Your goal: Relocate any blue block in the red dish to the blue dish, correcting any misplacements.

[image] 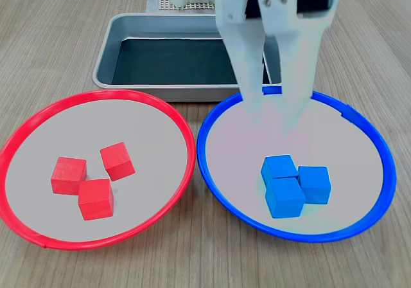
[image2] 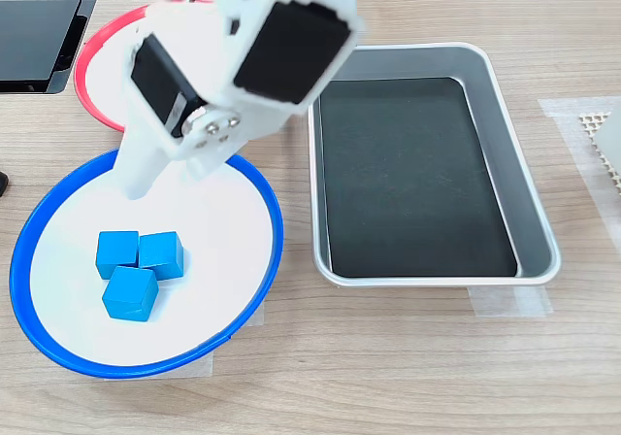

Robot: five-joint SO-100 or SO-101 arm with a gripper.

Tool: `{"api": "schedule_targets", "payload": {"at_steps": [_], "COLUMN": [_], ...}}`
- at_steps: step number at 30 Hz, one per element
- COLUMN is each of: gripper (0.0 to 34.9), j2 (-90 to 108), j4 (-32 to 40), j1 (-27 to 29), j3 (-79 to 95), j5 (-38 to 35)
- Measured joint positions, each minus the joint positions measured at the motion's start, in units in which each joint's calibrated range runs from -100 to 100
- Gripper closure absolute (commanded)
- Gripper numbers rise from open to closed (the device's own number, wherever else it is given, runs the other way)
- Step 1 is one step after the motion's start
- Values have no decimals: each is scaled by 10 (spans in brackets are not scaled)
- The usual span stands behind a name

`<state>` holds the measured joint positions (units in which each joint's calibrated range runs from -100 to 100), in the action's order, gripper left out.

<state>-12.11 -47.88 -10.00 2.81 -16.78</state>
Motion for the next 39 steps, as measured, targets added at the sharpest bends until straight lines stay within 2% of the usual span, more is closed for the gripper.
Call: {"api": "schedule_targets", "payload": {"at_steps": [3, 11, 18, 22, 24, 28, 29, 31, 35, 39], "gripper": [346, 346, 346, 346, 346, 346, 346, 346, 346, 346], "j2": [82, 307, 514, 619, 673, 788, 842, 865, 962, 1009], "j4": [34, 132, 268, 297, 295, 243, 195, 173, 74, 9], "j1": [10, 28, 64, 74, 86, 89, 102, 101, 107, 104], "j3": [66, 289, 516, 620, 666, 744, 776, 787, 824, 848], "j5": [14, 53, 104, 136, 154, 178, 183, 184, 187, 189]}}
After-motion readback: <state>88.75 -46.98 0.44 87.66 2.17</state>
